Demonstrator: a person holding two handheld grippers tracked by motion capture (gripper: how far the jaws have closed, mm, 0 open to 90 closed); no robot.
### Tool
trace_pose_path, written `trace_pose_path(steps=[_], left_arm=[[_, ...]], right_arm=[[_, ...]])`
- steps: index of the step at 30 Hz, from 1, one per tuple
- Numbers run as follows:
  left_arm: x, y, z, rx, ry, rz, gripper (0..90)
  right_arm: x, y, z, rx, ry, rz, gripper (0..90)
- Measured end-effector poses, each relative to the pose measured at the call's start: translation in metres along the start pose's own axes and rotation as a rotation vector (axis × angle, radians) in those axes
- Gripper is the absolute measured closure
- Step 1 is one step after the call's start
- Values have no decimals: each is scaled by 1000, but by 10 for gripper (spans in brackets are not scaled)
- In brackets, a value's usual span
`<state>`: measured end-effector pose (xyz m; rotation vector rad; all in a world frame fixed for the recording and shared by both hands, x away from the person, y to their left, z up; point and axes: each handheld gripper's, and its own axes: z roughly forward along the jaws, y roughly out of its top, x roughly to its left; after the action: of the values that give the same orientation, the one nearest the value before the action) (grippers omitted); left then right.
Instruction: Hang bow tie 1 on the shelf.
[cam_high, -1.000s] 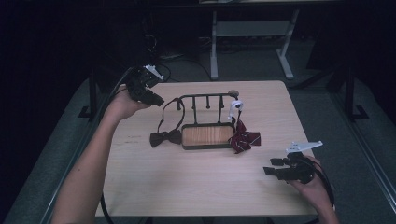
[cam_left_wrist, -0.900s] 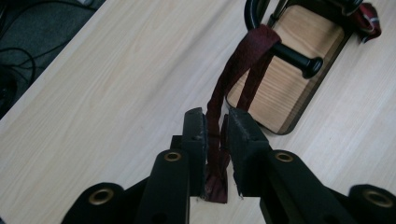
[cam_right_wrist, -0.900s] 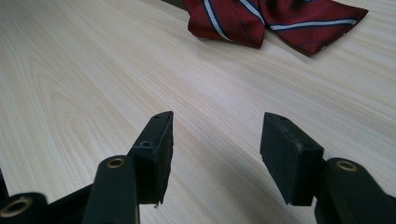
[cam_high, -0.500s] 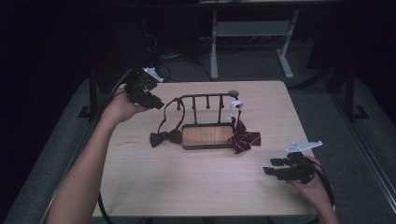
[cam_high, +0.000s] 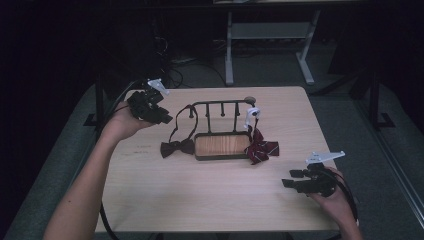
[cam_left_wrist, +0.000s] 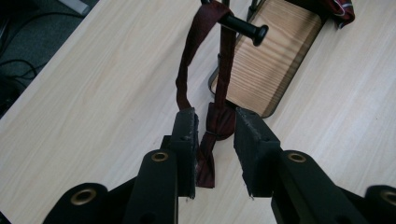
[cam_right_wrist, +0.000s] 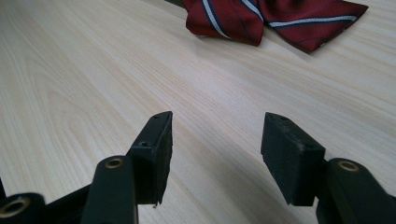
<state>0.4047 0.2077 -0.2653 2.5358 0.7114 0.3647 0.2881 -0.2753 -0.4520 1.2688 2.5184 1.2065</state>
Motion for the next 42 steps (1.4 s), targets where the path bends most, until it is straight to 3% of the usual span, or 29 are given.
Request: trace_pose_path(steps=[42], left_arm=[[-35,-44,0,-14,-24,14,589]], right_arm=[[-1,-1,-2,-1,-14,3,423]])
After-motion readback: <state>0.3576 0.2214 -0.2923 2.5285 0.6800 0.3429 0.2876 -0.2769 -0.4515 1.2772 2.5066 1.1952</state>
